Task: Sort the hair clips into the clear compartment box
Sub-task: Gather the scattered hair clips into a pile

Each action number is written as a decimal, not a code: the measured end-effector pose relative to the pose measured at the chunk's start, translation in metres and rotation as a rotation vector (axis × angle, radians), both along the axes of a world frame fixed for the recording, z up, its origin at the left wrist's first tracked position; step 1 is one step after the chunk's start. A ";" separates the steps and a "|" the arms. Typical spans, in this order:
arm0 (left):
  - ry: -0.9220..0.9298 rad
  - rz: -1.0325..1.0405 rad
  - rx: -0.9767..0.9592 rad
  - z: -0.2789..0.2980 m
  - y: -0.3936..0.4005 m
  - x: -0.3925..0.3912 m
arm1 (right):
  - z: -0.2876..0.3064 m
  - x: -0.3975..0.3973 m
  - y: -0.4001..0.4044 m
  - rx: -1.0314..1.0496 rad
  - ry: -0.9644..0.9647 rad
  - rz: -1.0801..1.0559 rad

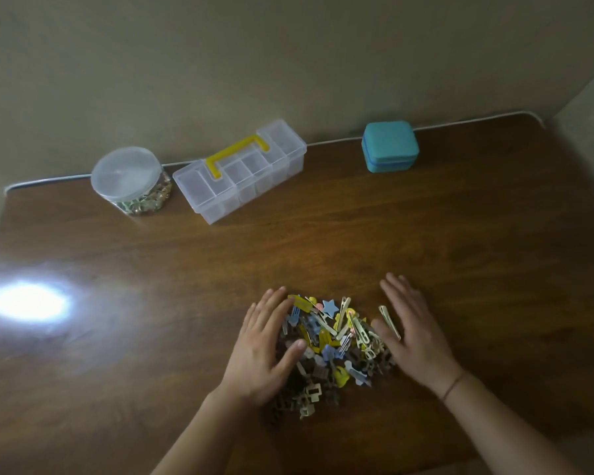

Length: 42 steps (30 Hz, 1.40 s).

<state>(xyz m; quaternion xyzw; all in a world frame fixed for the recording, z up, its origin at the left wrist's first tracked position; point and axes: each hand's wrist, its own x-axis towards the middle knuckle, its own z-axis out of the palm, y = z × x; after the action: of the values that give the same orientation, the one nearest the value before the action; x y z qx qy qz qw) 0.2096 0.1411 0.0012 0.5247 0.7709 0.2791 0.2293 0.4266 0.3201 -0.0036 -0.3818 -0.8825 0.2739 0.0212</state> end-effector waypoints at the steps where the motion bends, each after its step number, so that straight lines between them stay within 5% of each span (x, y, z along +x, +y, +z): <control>1: -0.002 0.002 0.002 0.000 0.000 0.003 | 0.000 -0.005 -0.012 -0.010 0.018 0.046; 8: 0.077 -0.012 0.027 -0.002 0.009 0.005 | 0.005 -0.033 -0.044 -0.083 0.154 0.193; 17: 0.118 -0.044 0.002 -0.005 0.004 0.008 | 0.006 -0.043 -0.056 0.016 -0.044 0.378; 27: 0.109 -0.081 0.082 0.001 -0.020 0.008 | 0.013 -0.027 -0.070 0.024 -0.056 0.438; 33: 0.074 0.453 0.171 0.009 0.004 -0.043 | 0.033 -0.070 -0.022 -0.036 0.162 0.159; 36: -0.034 0.702 0.139 0.018 0.029 -0.084 | 0.051 -0.118 0.015 -0.314 0.252 -0.133; 42: -0.115 0.737 0.098 0.017 0.065 -0.164 | 0.075 -0.212 0.073 -0.718 0.233 -0.367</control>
<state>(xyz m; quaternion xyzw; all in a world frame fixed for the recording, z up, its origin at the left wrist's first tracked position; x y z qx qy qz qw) 0.0458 0.2062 0.0186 0.2059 0.8796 0.4084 0.1309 0.2148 0.3927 0.0712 -0.4822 -0.6402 0.5970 0.0346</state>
